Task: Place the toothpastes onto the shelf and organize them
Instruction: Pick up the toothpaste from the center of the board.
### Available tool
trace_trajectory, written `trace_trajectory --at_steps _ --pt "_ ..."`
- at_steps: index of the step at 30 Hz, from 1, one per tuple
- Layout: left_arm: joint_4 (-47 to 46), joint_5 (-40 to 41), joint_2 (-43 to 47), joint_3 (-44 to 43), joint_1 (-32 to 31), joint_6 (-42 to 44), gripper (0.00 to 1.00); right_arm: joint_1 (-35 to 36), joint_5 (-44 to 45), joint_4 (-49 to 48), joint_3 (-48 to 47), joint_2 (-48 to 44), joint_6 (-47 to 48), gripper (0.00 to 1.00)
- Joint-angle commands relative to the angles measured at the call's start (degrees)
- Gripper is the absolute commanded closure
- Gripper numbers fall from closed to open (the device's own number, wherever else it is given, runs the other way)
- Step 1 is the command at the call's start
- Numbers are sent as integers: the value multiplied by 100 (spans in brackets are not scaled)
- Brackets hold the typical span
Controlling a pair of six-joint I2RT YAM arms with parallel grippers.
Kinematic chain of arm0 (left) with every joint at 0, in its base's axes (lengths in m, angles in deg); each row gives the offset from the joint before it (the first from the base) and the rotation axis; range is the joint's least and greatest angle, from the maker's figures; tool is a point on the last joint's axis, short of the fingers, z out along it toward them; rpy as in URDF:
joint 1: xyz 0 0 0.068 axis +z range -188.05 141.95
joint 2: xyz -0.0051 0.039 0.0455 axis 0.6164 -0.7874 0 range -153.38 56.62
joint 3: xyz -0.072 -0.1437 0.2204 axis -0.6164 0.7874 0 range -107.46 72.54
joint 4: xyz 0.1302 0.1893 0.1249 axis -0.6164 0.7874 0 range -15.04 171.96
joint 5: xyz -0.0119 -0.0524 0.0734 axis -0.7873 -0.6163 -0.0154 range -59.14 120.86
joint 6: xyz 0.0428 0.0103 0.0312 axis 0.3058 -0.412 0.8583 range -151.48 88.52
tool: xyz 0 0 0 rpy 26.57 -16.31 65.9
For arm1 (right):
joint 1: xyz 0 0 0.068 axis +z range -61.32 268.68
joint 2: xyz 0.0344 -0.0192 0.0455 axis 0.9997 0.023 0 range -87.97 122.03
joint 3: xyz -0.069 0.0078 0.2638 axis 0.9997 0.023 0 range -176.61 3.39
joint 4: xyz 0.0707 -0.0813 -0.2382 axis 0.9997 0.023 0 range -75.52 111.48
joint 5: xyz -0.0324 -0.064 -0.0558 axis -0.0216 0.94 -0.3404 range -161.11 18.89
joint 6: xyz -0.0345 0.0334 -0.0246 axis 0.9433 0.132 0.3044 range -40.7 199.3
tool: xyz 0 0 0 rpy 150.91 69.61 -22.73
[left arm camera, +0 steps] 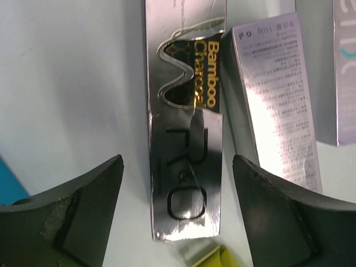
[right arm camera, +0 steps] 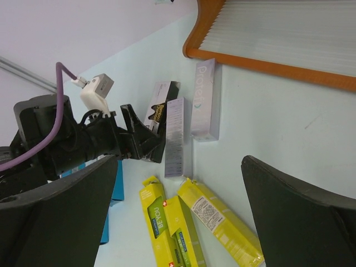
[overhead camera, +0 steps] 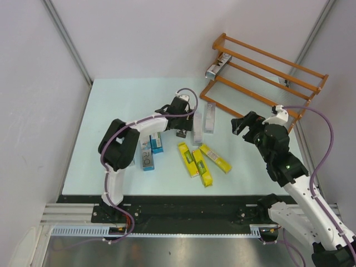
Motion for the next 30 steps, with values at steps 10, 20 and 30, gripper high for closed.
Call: trace_trajectory --at_steps 10,20,30 --pt "220 359 -509 -473 -101 136 46 -155 -301 -269 94 67 64 0" --pt "70 288 228 -113 -101 101 63 -173 -608 -497 164 76 -120 0" --pt "-88 121 1748 740 -110 -119 62 -164 -1056 -946 278 304 -349 0"
